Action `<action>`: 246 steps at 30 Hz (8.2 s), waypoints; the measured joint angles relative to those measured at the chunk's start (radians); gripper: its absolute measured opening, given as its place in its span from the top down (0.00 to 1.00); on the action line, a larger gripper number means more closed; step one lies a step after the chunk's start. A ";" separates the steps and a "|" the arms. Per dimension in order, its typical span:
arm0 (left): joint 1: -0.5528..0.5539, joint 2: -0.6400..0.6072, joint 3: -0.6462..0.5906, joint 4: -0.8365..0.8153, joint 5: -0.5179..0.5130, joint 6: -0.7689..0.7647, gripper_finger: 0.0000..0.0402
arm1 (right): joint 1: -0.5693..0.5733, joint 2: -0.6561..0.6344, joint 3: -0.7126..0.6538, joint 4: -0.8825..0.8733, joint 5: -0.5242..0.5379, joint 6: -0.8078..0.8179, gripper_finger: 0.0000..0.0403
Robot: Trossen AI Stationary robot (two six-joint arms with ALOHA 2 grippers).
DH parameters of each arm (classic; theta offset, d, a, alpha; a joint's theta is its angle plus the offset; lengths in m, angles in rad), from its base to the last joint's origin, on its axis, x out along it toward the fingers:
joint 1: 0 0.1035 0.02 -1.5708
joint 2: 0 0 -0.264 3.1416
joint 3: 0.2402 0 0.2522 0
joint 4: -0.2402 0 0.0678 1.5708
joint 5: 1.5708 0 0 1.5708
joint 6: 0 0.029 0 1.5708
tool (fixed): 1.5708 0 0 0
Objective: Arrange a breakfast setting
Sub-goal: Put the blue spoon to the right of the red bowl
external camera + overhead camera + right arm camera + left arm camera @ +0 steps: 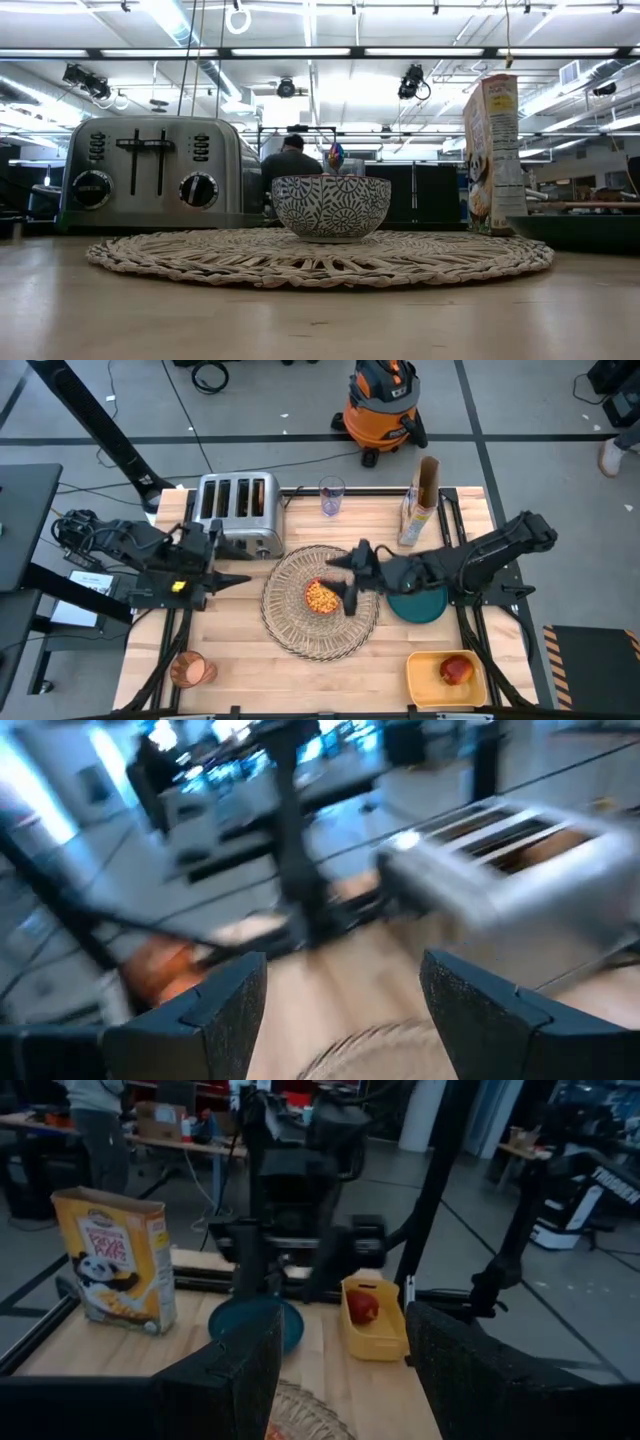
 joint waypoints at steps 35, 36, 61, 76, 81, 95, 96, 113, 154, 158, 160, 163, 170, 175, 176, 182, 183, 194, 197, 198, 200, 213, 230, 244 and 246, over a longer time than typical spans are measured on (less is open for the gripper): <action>0.088 0.003 0.000 -0.082 -0.168 0.047 0.46 | -0.678 0.364 0.386 -0.446 -0.107 -0.226 0.38; 0.097 0.003 0.000 -0.083 -0.168 0.047 0.46 | -0.691 0.372 0.386 -0.434 -0.136 -0.221 0.38; 0.185 0.003 0.000 -0.111 -0.166 0.047 0.46 | -0.829 0.440 0.357 -0.501 -0.481 -0.295 0.56; 0.184 0.003 0.000 -0.110 -0.167 0.014 0.46 | -0.831 0.441 0.352 -0.446 -0.490 -0.253 0.73; 0.184 0.003 0.000 -0.110 -0.167 0.013 0.46 | -0.831 0.441 0.352 -0.454 -0.490 -0.253 0.81; 0.184 0.003 0.000 -0.110 -0.168 0.012 0.46 | -0.837 0.441 0.352 -0.453 -0.494 -0.196 0.96; 0.184 0.003 0.000 -0.110 -0.168 0.012 0.46 | -0.837 0.441 0.352 -0.454 -0.492 -0.189 0.96; 0.184 0.003 0.000 -0.110 -0.168 0.012 0.46 | -0.841 0.439 0.396 -0.452 -0.460 -0.046 0.97; 0.116 0.056 0.001 -0.258 -0.383 0.180 0.46 | -0.202 0.373 1.106 -1.453 -0.468 0.760 0.97; 0.117 0.056 0.001 -0.268 -0.450 0.238 0.46 | -0.167 0.373 1.101 -1.458 -0.500 0.903 0.97; 0.117 0.056 0.001 -0.269 -0.488 0.266 0.46 | -0.163 0.373 1.085 -1.468 -0.521 0.964 0.97; 0.117 0.056 0.001 -0.270 -0.511 0.311 0.46 | -0.164 0.373 1.032 -1.462 -0.575 1.039 0.97; 0.125 0.056 0.001 -0.270 -0.477 0.312 0.46 | -0.163 0.376 0.798 -1.478 -0.674 1.319 0.97; 0.134 0.056 0.001 -0.275 -0.437 0.310 0.46 | -0.173 0.376 0.603 -1.369 -0.690 1.577 0.97; 0.134 0.056 0.001 -0.282 -0.437 0.310 0.46 | -0.182 0.377 0.566 -1.339 -0.697 1.616 0.97; 0.132 0.056 0.000 -0.409 -0.432 0.310 0.46 | -0.294 0.377 0.374 -1.211 -0.776 1.748 0.97; 0.132 0.056 0.000 -0.424 -0.432 0.310 0.46 | -0.314 0.377 0.352 -1.195 -0.798 1.753 0.97; 0.132 0.033 0.000 -0.512 -0.433 0.276 0.46 | -0.452 0.376 0.197 -1.149 -0.845 1.808 0.97; 0.132 0.019 0.000 -0.512 -0.434 0.279 0.46 | -0.482 0.376 0.150 -1.089 -0.844 1.808 0.97; 0.133 0.018 0.000 -0.511 -0.445 0.281 0.46 | -0.491 0.376 0.134 -1.071 -0.838 1.807 0.97; 0.135 0.014 0.000 -0.515 -0.476 0.282 0.46 | -0.507 0.376 0.108 -1.050 -0.835 1.801 0.97; 0.205 0.014 0.000 -0.507 -0.513 0.339 0.46 | -0.551 0.375 -0.003 -0.891 -0.703 1.744 0.94; 0.213 0.014 0.000 -0.507 -0.513 0.283 0.46 | -0.533 0.375 -0.014 -0.855 -0.638 1.639 0.74; 0.213 0.014 0.000 -0.496 -0.513 0.283 0.46 | -0.315 0.374 -0.089 -0.745 -0.556 1.538 0.73; 0.213 0.014 0.000 -0.492 -0.513 0.283 0.46 | -0.313 0.374 -0.113 -0.698 -0.531 1.539 0.74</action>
